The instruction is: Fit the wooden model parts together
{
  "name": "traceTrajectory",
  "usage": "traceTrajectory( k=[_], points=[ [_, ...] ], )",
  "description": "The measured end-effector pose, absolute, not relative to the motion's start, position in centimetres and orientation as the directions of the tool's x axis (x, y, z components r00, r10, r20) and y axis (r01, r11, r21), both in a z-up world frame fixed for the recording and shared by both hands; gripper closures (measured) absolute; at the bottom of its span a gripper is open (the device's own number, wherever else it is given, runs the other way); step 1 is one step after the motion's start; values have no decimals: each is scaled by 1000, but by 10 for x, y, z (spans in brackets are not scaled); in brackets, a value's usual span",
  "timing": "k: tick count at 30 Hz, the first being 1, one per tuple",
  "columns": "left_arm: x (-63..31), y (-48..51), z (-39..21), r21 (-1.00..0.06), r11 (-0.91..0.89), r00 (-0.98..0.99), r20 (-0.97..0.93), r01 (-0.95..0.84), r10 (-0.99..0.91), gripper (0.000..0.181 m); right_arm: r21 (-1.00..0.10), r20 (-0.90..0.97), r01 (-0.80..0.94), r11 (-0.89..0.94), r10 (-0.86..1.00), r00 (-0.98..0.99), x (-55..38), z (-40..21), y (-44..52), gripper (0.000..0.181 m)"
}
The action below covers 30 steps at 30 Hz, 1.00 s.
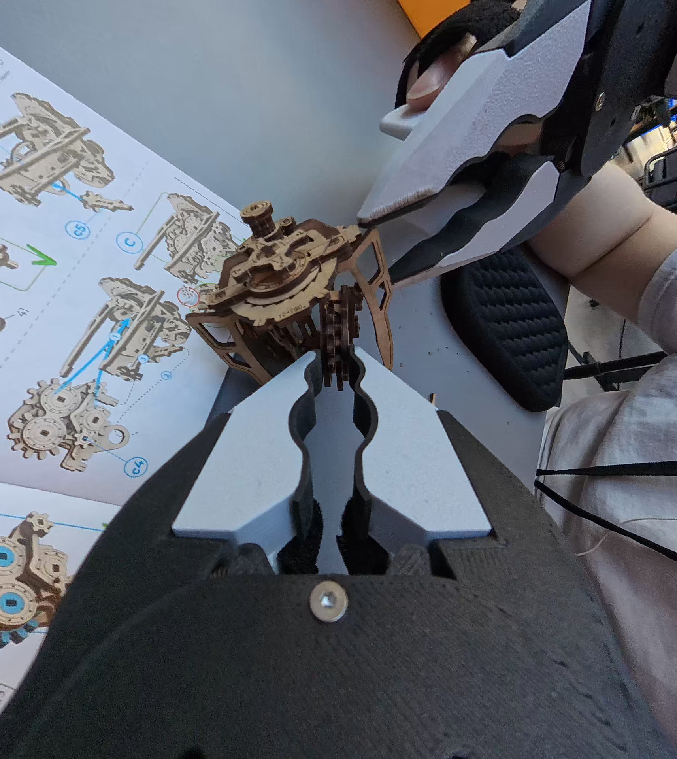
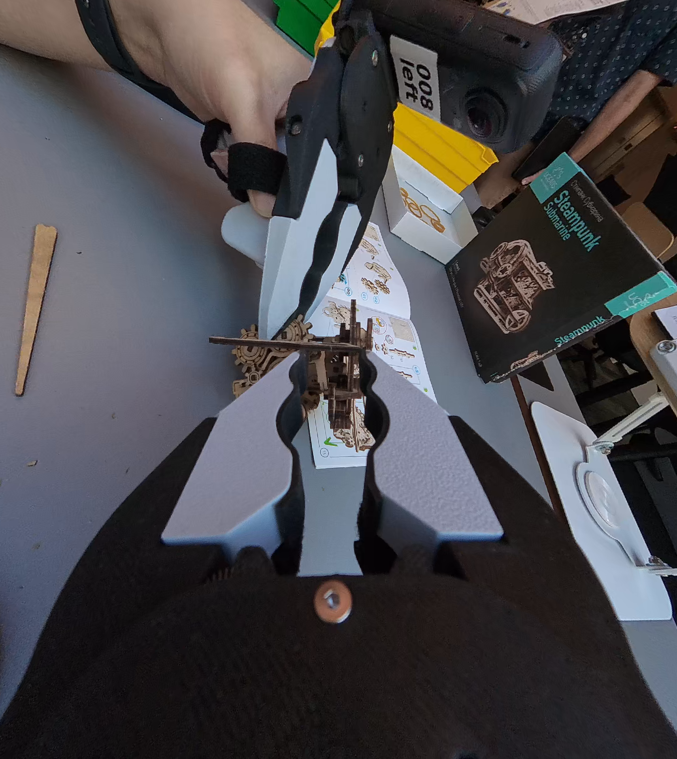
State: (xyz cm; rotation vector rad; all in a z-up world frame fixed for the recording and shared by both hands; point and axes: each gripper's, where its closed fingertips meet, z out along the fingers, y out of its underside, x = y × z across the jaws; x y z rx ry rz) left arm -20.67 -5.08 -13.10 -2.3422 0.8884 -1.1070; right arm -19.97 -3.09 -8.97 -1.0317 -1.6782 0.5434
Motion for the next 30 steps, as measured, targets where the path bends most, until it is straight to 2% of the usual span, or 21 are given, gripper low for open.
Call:
traceTrajectory(
  k=[15, 20, 24, 30],
  points=[
    [-209, -55, -123, -504, -810, 471, 661, -298, -585, 171, -729, 580, 386, 566, 809, -91, -207, -86, -41, 158],
    [-206, -55, -122, -502, -808, 465, 662, -308, -588, 171, -704, 601, 401, 586, 793, -104, -208, -89, -42, 156],
    [-205, -56, -123, -502, -801, 478, 643, -325, -598, 171, -633, 666, 437, 639, 737, -115, -208, -90, -41, 158],
    [-205, -57, -124, -497, -798, 499, 624, -339, -601, 171, -624, 674, 453, 637, 732, -101, -209, -89, -41, 161]
  ],
)
